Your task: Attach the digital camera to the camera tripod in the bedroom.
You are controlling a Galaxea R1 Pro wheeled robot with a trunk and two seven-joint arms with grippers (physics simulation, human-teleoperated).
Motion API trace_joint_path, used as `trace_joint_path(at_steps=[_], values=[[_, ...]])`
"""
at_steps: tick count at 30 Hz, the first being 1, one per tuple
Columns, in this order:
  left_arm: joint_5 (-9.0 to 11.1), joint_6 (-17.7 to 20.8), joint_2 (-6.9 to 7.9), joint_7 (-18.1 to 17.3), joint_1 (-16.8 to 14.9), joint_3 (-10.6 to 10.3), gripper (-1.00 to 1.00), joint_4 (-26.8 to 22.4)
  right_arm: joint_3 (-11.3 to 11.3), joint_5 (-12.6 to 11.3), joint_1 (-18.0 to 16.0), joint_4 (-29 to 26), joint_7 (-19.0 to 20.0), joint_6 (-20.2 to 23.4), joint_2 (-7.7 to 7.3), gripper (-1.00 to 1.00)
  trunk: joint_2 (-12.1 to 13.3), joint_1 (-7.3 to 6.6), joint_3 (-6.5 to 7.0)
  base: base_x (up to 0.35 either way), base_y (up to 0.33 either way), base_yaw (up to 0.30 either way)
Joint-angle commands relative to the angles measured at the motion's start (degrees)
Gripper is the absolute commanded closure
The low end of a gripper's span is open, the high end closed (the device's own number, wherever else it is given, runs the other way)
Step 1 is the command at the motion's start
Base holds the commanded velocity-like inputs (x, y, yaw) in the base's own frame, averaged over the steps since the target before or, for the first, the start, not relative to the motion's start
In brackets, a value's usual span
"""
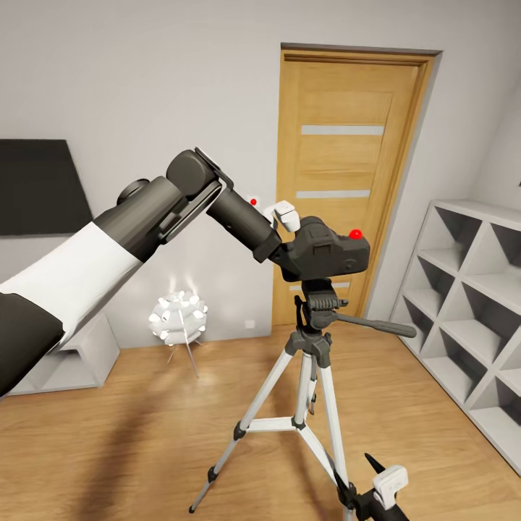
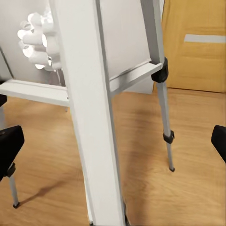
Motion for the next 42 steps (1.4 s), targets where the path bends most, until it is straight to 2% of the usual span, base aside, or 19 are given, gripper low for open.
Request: trace_joint_path(at_steps=[1, 10, 18, 28, 35, 41, 42], values=[[0.18, 0.53, 0.05, -0.10, -0.10, -0.12, 1.00, -0.02, 0.30, -0.61, -0.31, 0.04, 0.01, 0.07, 0.05, -1.00, -0.14, 0.04, -0.13, 0.000, 0.000, 0.000], [0.17, 0.53, 0.04, -0.10, -0.11, -0.03, 1.00, -0.09, 0.25, -0.61, -2.65, 0.04, -0.74, 3.66, 0.62, -1.00, -0.14, 0.04, -0.13, 0.000, 0.000, 0.000], [0.17, 0.53, 0.05, -0.12, -0.18, -0.07, 1.00, -0.12, 0.30, -0.59, -3.44, 0.04, -0.86, 4.28, 2.57, -1.00, -0.14, 0.04, -0.13, 0.000, 0.000, 0.000], [0.19, 0.53, -0.03, -0.12, -0.19, -0.04, 1.00, -0.19, 0.30, -0.52, -4.43, 0.04, -0.89, 4.90, 3.93, -1.00, -0.14, 0.04, -0.13, 0.000, 0.000, 0.000], [0.18, 0.53, 0.04, -0.10, -0.19, -0.10, 1.00, -0.19, 0.37, -0.52, -4.87, 0.04, -1.61, 8.44, 4.21, -1.00, -0.14, 0.04, -0.13, 0.000, 0.000, 0.000], [0.17, 0.53, 0.05, -0.10, -0.19, -0.10, 1.00, -0.19, 0.39, -0.48, -5.01, 0.04, -2.82, 8.72, 4.22, -1.00, -0.14, 0.04, -0.13, 0.000, 0.000, 0.000], [0.17, 0.53, 0.05, -0.10, -0.19, -0.10, 1.00, -0.19, 0.39, -0.44, -5.04, 0.04, -3.01, 8.75, 4.22, 1.00, -0.14, 0.04, -0.13, 0.000, 0.000, 0.000]])
